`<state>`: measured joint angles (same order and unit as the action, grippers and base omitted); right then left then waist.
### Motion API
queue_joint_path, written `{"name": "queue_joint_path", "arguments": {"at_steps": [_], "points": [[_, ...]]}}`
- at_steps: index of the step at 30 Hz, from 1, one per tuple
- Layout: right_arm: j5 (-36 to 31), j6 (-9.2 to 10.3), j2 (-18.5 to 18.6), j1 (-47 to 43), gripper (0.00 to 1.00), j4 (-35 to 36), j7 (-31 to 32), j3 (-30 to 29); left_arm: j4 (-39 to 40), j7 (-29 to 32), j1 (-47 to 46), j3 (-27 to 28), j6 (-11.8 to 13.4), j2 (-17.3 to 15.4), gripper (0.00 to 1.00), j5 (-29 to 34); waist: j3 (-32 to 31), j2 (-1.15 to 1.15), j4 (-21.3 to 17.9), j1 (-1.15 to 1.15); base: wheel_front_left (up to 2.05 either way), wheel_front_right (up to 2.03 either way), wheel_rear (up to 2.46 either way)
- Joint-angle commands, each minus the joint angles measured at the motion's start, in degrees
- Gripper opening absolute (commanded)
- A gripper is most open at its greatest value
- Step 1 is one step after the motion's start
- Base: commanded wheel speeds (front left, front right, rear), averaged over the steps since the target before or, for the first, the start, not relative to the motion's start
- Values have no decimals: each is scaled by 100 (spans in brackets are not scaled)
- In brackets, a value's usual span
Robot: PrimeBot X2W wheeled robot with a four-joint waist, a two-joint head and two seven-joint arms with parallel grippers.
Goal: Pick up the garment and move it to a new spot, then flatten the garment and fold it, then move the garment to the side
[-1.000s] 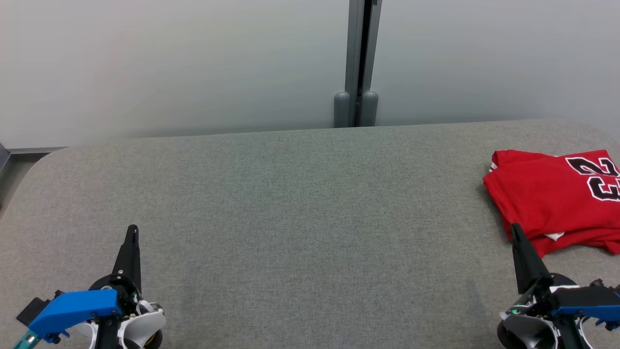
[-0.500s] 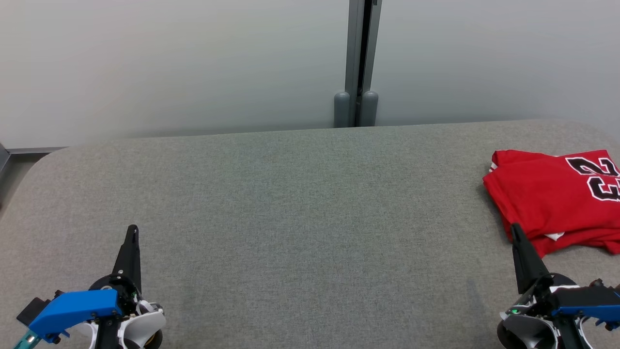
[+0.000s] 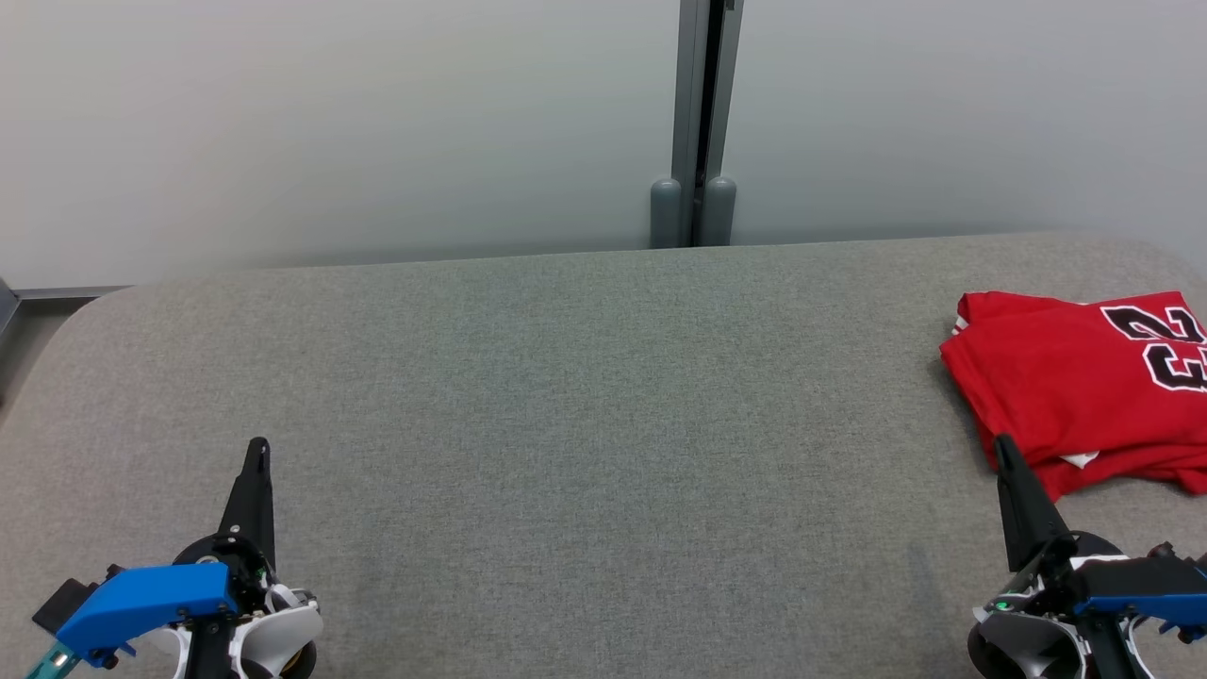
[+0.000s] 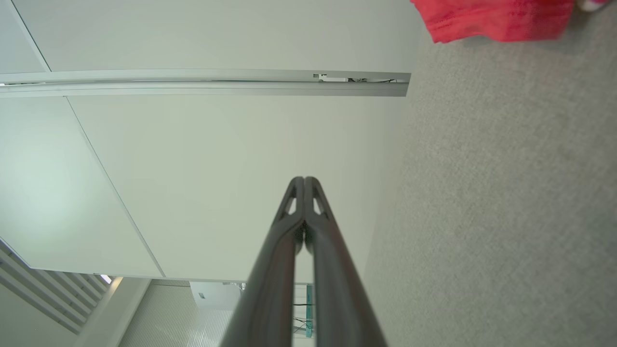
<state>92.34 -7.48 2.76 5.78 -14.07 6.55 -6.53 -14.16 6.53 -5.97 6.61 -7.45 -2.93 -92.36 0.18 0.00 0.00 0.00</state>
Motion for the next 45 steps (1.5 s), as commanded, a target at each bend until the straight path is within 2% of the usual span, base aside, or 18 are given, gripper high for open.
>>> {"name": "queue_joint_path", "arguments": {"at_steps": [1,45], "points": [[16,-2,21,78,0,17,15,-11,23,24,-59,17,-25,12,0,-5,0,0,0,0,0,0,0],[16,-2,21,78,0,18,14,-11,23,26,-60,19,-25,13,0,-3,0,0,0,0,0,0,0]]}}
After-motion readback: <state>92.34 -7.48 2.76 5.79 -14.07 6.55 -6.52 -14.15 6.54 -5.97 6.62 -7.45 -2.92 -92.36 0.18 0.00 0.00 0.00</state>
